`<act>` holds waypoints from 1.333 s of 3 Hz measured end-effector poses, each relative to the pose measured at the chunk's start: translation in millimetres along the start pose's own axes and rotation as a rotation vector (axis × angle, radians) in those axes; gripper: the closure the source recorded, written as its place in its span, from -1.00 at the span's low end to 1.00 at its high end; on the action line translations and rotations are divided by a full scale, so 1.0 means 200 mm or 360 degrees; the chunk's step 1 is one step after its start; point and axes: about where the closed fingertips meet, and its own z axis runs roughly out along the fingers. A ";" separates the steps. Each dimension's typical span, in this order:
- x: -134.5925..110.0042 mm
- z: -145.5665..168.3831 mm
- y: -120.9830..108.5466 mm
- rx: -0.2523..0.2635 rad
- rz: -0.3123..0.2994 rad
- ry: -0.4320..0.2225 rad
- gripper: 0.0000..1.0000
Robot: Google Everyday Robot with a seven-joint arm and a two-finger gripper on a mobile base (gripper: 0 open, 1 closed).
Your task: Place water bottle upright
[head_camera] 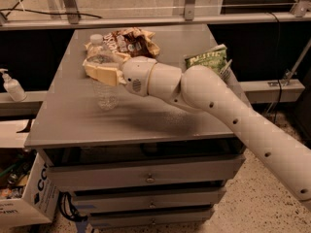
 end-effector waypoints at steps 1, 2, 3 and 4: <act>0.00 0.00 0.00 0.0003 0.0000 0.0003 0.67; 0.01 0.00 0.00 0.0003 0.0000 0.0003 0.20; 0.00 0.00 -0.01 0.0027 -0.0007 0.0005 -0.28; 0.01 0.00 -0.01 0.0027 -0.0007 0.0005 -0.73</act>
Offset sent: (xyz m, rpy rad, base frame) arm -0.0055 -0.0016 -0.0025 0.0003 -0.0449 0.0600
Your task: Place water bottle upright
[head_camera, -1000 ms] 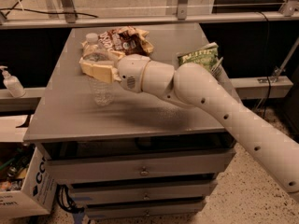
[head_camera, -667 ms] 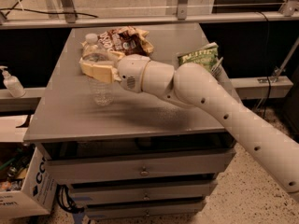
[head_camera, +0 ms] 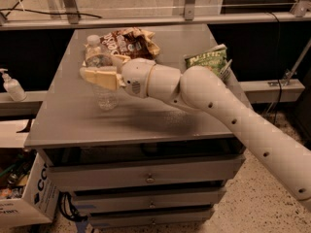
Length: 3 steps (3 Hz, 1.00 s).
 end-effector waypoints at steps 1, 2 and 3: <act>-0.01 0.00 -0.01 0.0035 -0.0008 -0.0001 -1.00; -0.02 -0.02 -0.02 0.0049 -0.0016 -0.0017 -1.00; -0.02 -0.13 -0.03 0.0024 -0.0038 -0.0090 -1.00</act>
Offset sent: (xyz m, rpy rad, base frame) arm -0.0069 -0.0103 -0.0063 -0.0327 -0.0282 0.0330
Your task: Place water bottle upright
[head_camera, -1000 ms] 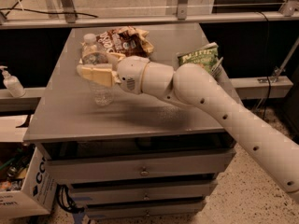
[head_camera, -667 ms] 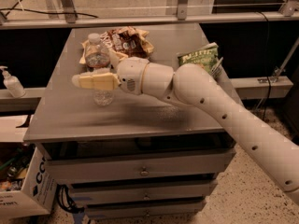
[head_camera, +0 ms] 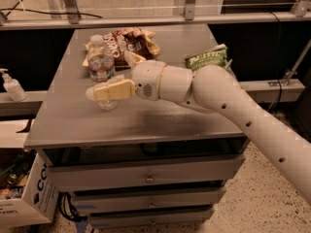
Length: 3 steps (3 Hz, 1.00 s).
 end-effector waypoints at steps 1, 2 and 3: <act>-0.01 -0.17 -0.02 -0.0053 -0.0018 -0.0080 -1.00; 0.01 -0.35 -0.02 -0.0108 -0.0049 -0.0162 -1.00; 0.01 -0.37 -0.02 -0.0112 -0.0048 -0.0171 -1.00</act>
Offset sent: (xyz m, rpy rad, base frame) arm -0.0395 -0.1139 0.0037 -0.1831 -0.0044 -0.1088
